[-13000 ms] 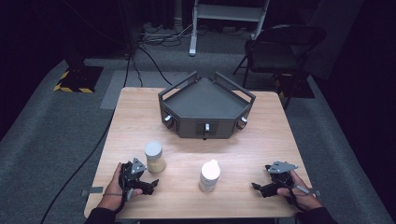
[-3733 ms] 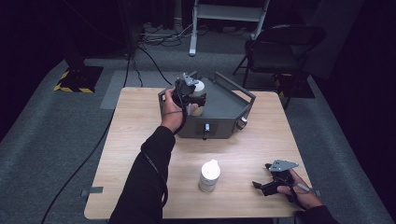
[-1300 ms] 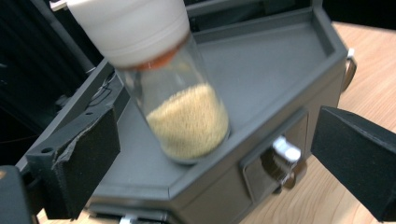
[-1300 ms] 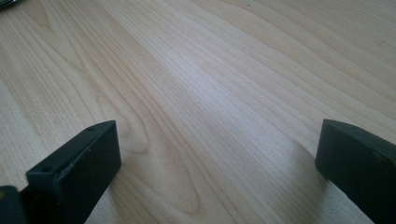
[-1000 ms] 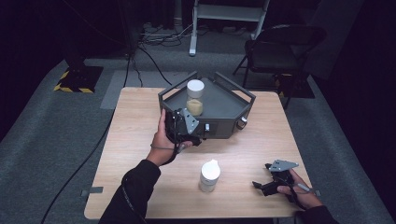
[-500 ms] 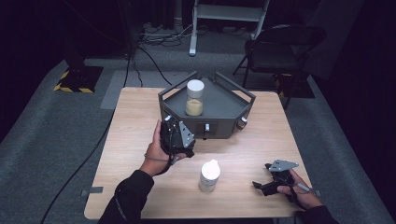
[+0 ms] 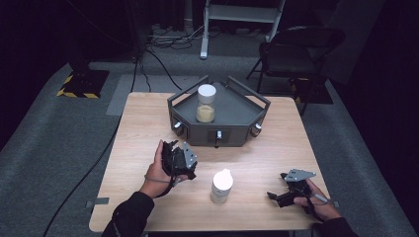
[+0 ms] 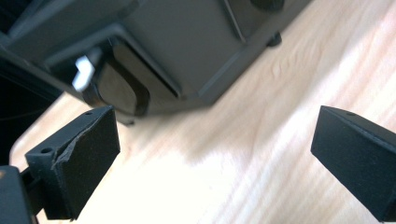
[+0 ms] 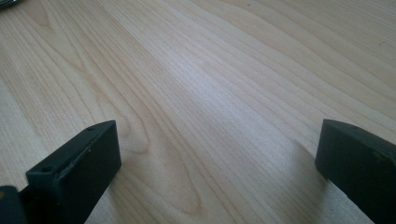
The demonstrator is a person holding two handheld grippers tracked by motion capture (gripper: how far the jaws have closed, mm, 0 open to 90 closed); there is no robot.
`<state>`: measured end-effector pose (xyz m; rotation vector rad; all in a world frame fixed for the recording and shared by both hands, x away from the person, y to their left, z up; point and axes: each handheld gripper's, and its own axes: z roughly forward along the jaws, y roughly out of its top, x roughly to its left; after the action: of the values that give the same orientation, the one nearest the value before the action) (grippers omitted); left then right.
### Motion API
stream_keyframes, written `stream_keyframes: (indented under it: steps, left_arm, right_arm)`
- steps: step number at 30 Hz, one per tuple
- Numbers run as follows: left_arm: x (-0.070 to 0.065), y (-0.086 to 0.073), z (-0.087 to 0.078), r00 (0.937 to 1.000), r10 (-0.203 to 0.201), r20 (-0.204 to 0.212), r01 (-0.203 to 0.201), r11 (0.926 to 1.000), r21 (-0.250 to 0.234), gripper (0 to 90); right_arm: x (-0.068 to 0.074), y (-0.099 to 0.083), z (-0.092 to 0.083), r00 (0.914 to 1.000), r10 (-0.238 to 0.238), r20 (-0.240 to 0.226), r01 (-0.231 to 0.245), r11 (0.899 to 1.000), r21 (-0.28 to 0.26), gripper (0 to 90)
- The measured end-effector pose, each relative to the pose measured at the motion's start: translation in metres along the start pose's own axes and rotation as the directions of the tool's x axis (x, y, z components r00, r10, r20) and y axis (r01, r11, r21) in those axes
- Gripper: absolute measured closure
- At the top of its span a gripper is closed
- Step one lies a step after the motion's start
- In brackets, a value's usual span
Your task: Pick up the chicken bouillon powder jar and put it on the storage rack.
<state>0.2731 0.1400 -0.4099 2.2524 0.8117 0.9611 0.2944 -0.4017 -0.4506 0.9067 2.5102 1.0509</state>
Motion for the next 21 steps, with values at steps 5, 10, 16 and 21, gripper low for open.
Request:
stream_keyframes:
  steps: [5,10,16,21]
  left_arm:
    - [-0.002,-0.008,0.000,1.0000,0.000,0.008,0.000,0.9997,0.024,0.7]
    - [-0.004,-0.017,-0.001,0.9997,-0.003,0.024,0.002,0.9993,0.038,0.8]
    - [-0.002,-0.031,-0.001,0.9977,-0.042,0.054,0.038,0.9965,0.074,0.9]
    - [0.005,-0.043,0.000,0.9905,-0.109,0.083,0.102,0.9908,0.089,1.0]
  right_arm:
    - [0.000,0.000,0.000,1.0000,-0.001,-0.001,0.001,1.000,0.000,0.0]
    - [-0.001,0.000,0.000,1.0000,-0.002,-0.002,0.002,1.000,0.000,0.0]
    - [-0.001,0.000,0.000,1.0000,-0.003,-0.002,0.003,1.000,0.000,0.0]
    - [-0.001,0.000,0.000,1.0000,-0.003,-0.003,0.003,1.000,0.000,0.0]
